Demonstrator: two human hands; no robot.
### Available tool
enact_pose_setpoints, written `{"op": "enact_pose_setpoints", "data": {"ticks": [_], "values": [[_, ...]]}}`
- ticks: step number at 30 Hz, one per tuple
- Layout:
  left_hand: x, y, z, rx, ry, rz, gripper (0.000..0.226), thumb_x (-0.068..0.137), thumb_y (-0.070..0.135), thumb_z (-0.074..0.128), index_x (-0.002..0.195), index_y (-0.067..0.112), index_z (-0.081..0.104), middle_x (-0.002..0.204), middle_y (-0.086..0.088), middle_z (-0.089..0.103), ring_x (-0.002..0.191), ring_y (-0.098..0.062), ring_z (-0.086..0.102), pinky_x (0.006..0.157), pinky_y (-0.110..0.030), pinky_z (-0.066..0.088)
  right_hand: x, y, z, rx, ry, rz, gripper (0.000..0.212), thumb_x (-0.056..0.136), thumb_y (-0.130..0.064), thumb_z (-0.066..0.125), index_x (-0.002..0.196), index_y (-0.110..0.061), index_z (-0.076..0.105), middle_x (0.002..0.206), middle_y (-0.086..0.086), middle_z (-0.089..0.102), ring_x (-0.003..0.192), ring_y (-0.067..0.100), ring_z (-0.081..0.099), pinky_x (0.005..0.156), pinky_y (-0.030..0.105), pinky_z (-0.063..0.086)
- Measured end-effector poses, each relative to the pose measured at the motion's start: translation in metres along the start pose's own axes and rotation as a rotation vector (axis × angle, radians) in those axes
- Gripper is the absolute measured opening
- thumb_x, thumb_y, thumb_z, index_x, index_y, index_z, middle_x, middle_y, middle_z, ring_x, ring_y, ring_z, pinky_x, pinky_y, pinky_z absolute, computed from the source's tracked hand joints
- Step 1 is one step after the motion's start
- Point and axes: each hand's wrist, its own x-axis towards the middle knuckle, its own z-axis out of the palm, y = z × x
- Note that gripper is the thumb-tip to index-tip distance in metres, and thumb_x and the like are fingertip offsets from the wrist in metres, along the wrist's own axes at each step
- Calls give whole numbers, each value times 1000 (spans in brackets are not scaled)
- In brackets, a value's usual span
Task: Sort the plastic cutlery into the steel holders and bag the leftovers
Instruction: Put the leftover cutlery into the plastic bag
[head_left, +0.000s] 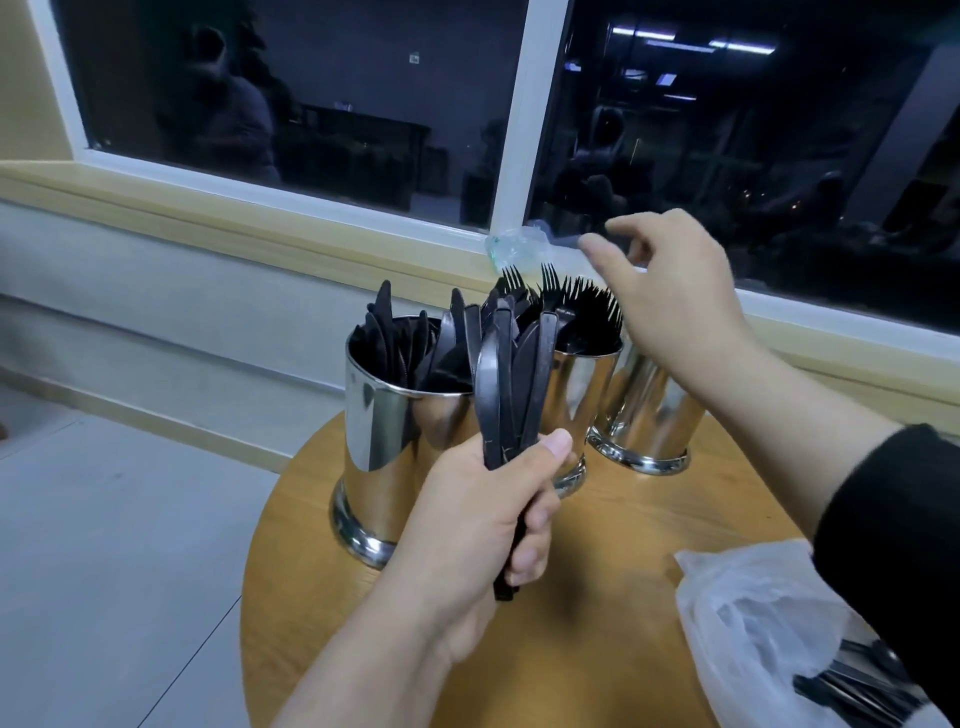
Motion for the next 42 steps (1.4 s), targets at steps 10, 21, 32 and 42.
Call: {"op": "enact_pose_setpoints", "data": {"ticks": [10, 21, 32, 42], "values": [[-5, -5, 9, 184, -113, -108, 28, 92, 29, 73, 90, 11, 51, 56, -2, 35, 41, -13, 30, 41, -23, 23, -93, -14, -28, 604, -606, 121, 44, 99, -45, 57, 83, -5, 53, 59, -8, 39, 53, 12, 33, 50, 25, 29], [-6, -9, 16, 190, -206, -66, 26, 96, 52, 60, 86, 30, 69, 65, -3, 42, 45, -13, 30, 42, -24, 29, -99, 6, -46, 717, -579, 248, 37, 101, -27, 60, 90, 8, 54, 60, 8, 37, 56, 21, 33, 54, 32, 25], [-3, -13, 16, 96, -186, -96, 50, 104, 57, 39, 110, 20, 73, 64, -3, 47, 42, -12, 26, 40, -26, 18, -101, 16, -37, 918, -623, 279, 34, 105, -24, 51, 84, -1, 65, 73, 15, 60, 60, 22, 45, 51, 32, 27], [0, -12, 13, 146, -163, -120, 49, 97, 58, 52, 102, 12, 67, 68, -6, 49, 43, -12, 26, 40, -24, 17, -99, 12, -35, 916, -604, 325, 34, 96, -32, 66, 104, 2, 67, 74, 13, 53, 53, 16, 34, 51, 31, 24]]}}
